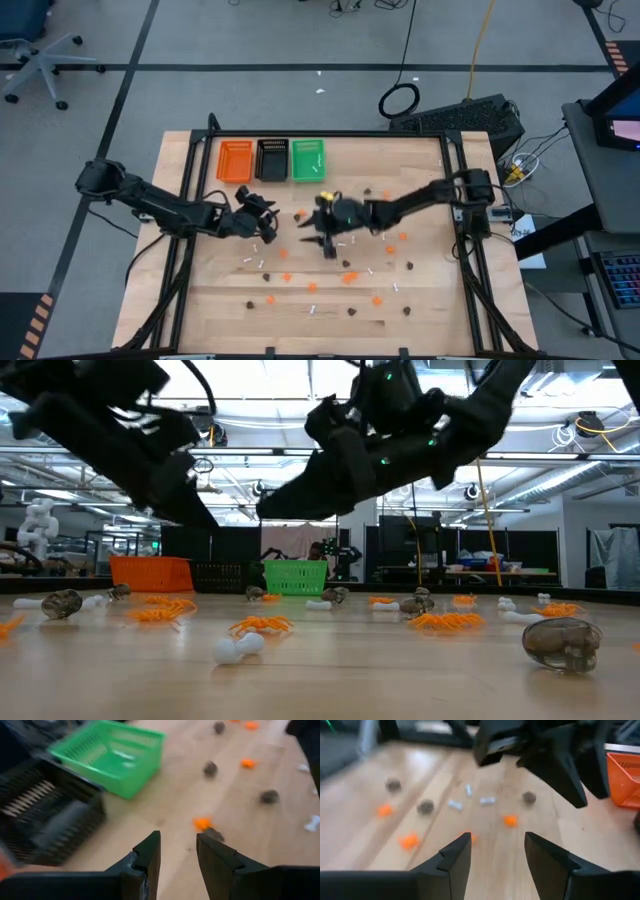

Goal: Sort Halloween decoration
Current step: Put the black skull toy into the orange bin

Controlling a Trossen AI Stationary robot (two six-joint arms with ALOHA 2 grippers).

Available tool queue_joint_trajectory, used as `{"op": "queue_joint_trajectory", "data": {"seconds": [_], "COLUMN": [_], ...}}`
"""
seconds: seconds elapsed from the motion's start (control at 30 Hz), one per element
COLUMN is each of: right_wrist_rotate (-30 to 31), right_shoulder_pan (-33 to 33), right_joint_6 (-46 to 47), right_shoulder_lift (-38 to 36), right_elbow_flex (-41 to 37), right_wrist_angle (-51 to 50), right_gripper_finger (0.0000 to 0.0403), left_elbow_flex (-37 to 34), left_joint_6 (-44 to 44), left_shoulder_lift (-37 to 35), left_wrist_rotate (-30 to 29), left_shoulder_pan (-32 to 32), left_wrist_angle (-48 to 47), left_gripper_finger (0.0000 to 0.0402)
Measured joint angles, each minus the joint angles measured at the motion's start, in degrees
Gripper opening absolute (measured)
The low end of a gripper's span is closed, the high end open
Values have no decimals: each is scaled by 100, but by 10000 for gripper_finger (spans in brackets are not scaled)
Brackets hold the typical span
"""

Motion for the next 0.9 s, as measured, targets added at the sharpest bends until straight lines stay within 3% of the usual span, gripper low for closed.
{"op": "queue_joint_trajectory", "data": {"seconds": [0.1,0.23,0.5,0.9], "right_wrist_rotate": [687,1126,1105,940], "right_shoulder_pan": [459,830,970,1033], "right_joint_6": [-297,-359,-91,-281], "right_shoulder_lift": [0,0,0,0], "right_elbow_flex": [0,-2,-2,-2], "right_wrist_angle": [-287,-725,-1120,-778], "right_gripper_finger": [169,169,169,169], "left_elbow_flex": [2,2,2,23], "left_joint_6": [16,208,714,322], "left_shoulder_lift": [333,747,1432,2463], "left_wrist_rotate": [679,944,1284,1222], "left_shoulder_pan": [214,399,537,321], "left_wrist_angle": [410,726,2051,3153], "left_gripper_finger": [138,176,249,258]}}
